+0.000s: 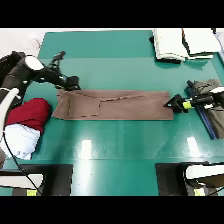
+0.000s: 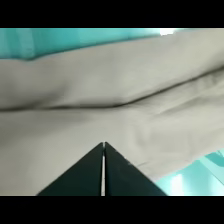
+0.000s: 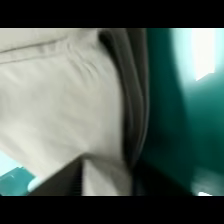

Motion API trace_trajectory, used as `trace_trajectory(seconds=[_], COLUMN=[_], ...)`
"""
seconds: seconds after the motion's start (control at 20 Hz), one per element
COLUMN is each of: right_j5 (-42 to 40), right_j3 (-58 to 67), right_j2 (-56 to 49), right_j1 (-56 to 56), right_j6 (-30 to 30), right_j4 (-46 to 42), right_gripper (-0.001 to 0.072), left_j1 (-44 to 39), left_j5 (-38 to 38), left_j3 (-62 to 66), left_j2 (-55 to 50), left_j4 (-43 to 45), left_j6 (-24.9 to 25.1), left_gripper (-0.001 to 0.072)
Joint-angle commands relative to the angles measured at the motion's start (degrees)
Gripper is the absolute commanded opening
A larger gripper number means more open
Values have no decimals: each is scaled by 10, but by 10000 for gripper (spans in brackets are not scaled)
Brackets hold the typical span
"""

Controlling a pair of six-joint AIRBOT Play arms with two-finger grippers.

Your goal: Fold the shirts.

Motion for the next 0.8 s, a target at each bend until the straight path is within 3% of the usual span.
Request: trace_trajectory(seconds=[0.0,0.05,0.45,0.75], right_j5=[-16,-4,82,80], right_j3=[27,49,226,341], right_j2=[-14,-8,132,146], right_j1=[41,46,89,204], right_j6=[-16,-15,55,112], right_j4=[26,26,26,26], right_gripper=[105,11,11,12], left_j1=[-73,-92,-196,-231], left_j5=[63,86,95,111], left_j3=[1,2,143,176], left_j2=[-30,-40,-194,-249], left_j4=[-5,-9,-32,-54], left_j6=[-19,-26,-34,-39], left_gripper=[24,23,23,23])
